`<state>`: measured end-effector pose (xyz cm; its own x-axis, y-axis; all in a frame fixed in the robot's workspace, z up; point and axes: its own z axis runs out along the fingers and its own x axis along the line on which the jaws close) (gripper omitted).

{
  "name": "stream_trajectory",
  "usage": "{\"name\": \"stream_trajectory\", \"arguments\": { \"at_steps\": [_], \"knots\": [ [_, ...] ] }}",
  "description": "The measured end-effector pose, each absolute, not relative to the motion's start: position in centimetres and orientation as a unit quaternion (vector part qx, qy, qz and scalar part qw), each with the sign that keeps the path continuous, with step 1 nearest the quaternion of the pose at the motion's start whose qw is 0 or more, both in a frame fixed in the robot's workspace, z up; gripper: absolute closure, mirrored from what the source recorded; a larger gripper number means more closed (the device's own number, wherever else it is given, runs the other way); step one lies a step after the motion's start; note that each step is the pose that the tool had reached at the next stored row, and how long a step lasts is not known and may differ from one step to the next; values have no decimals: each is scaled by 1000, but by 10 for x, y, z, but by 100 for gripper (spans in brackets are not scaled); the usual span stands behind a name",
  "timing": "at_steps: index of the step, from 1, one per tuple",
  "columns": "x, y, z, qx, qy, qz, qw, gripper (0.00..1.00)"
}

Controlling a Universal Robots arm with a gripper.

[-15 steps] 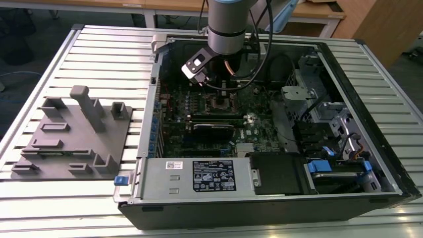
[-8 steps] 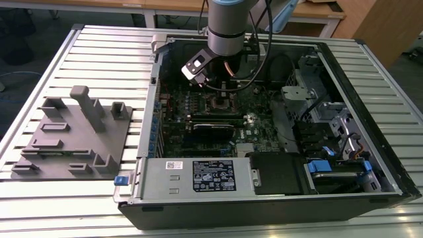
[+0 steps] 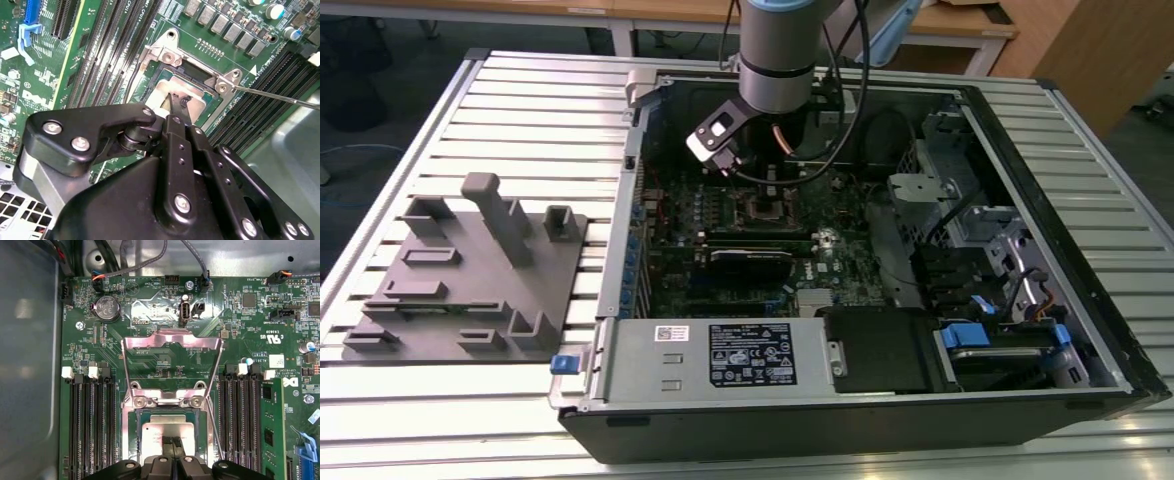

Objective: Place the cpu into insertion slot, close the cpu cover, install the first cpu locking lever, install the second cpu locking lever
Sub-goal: 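Place the cpu into insertion slot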

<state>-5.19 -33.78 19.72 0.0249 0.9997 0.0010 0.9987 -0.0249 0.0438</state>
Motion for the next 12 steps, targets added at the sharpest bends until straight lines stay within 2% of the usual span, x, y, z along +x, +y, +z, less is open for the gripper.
{"name": "stream_trajectory", "arguments": {
  "at_steps": [12],
  "knots": [
    [-52, -337, 201, 716, 698, 17, 15, 90]
  ]
}}
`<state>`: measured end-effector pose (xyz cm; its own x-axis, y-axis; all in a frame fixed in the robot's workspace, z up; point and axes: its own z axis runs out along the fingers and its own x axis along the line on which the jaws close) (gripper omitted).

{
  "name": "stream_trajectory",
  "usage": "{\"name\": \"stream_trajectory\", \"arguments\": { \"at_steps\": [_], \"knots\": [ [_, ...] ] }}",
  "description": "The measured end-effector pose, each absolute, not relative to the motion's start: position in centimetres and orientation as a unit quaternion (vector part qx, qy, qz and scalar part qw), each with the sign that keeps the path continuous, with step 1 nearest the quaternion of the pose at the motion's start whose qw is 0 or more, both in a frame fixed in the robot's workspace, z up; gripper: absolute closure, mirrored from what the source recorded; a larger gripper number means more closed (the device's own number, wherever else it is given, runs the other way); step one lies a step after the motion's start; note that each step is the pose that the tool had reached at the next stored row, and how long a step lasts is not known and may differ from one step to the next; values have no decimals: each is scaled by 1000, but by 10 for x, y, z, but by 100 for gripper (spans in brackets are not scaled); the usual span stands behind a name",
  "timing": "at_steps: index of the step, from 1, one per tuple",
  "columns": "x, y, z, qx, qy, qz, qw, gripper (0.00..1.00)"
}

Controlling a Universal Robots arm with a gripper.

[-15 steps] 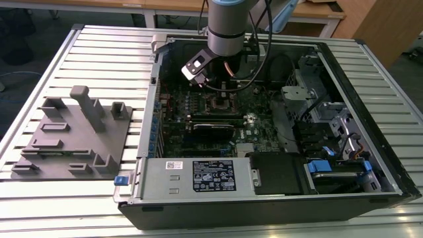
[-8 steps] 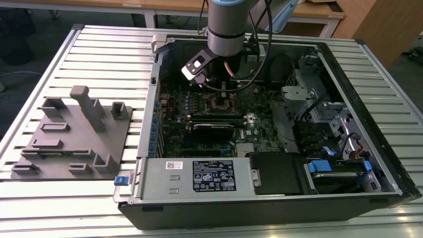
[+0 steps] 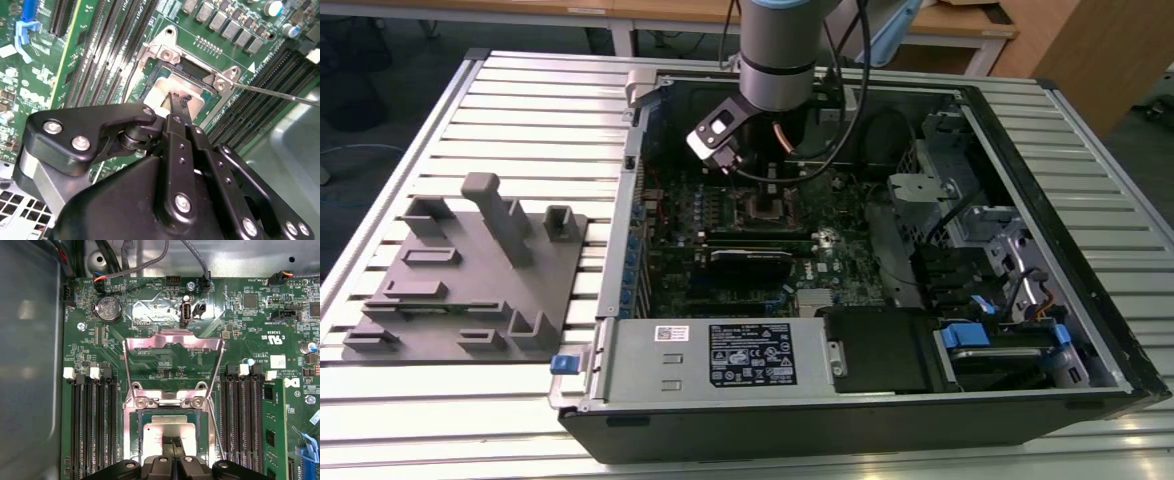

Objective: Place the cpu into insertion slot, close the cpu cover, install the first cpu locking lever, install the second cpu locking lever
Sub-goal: 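Place the cpu into insertion slot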

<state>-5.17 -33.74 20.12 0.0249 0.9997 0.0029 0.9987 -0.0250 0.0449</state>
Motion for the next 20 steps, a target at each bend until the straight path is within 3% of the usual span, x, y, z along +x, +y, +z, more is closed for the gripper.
{"name": "stream_trajectory", "arguments": {
  "at_steps": [20],
  "knots": [
    [-52, -338, 212, 716, 698, 16, 15, 90]
  ]
}}
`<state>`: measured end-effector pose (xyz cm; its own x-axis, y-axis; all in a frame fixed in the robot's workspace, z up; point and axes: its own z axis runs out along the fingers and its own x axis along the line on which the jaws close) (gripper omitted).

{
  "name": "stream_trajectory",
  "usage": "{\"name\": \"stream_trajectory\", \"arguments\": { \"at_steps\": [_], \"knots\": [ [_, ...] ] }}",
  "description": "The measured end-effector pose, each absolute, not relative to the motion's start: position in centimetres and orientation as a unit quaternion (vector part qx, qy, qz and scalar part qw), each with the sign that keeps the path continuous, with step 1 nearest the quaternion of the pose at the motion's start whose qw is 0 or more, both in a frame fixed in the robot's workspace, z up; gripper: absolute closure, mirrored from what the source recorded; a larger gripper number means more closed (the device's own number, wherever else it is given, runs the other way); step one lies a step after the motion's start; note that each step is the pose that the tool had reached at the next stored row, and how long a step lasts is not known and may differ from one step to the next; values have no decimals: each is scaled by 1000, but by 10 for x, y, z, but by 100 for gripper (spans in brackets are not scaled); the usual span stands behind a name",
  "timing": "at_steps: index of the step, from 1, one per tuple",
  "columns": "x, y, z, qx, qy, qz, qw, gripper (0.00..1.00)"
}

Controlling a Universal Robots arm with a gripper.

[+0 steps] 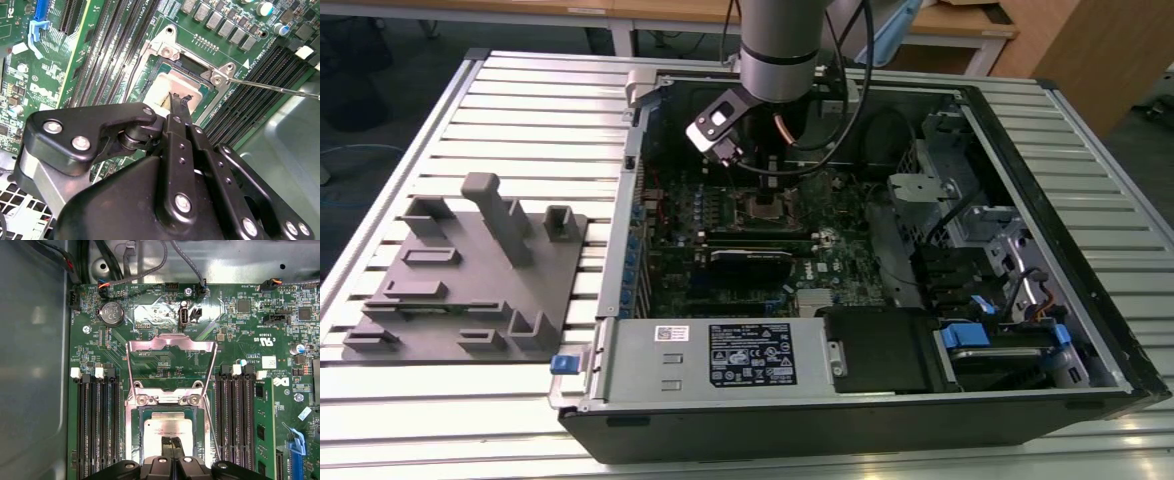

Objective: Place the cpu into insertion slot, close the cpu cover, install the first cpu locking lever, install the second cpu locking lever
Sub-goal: 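Place the cpu into insertion slot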

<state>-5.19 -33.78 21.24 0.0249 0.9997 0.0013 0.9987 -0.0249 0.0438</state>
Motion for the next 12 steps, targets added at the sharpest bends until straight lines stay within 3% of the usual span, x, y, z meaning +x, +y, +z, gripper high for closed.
{"name": "stream_trajectory", "arguments": {
  "at_steps": [12],
  "knots": [
    [-52, -338, 213, 716, 698, 16, 15, 90]
  ]
}}
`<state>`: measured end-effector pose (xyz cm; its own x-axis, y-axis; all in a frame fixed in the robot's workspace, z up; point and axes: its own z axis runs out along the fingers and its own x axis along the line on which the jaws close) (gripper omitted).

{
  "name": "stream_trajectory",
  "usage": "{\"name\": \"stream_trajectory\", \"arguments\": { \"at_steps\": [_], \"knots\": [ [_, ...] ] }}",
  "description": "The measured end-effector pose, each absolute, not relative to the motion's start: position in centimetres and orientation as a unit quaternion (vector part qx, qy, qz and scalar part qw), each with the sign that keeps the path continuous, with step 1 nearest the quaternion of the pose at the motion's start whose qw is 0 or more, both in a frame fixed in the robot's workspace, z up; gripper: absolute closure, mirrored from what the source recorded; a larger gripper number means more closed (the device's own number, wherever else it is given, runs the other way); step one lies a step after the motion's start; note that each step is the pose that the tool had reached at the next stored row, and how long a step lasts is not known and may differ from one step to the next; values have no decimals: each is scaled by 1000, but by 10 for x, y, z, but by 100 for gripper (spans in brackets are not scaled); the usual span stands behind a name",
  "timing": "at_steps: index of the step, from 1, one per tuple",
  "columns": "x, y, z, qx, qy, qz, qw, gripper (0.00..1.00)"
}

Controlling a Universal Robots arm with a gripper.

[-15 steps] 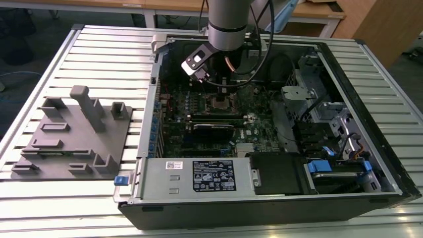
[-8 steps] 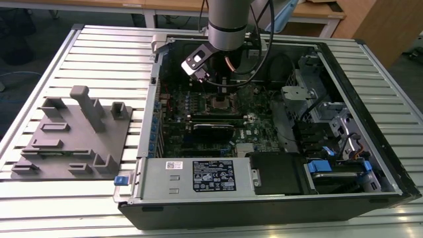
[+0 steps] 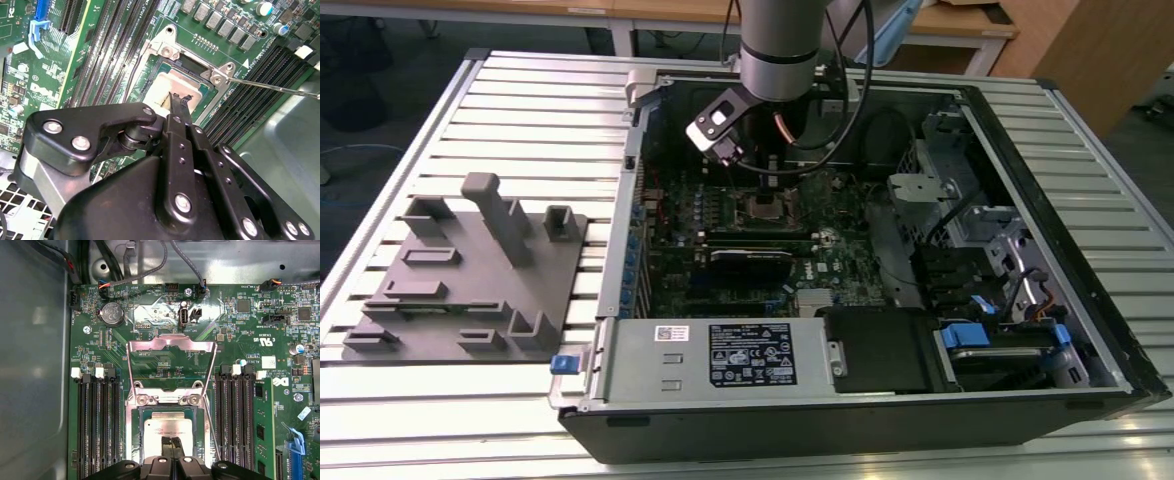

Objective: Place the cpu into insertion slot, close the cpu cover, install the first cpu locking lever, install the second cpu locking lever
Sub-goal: 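Place the cpu into insertion slot, then close the cpu cover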

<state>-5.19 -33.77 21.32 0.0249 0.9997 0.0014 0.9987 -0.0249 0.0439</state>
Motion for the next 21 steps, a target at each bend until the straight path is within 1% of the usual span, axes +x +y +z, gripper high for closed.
{"name": "stream_trajectory", "arguments": {
  "at_steps": [21],
  "knots": [
    [-52, -338, 216, 717, 697, 16, 15, 90]
  ]
}}
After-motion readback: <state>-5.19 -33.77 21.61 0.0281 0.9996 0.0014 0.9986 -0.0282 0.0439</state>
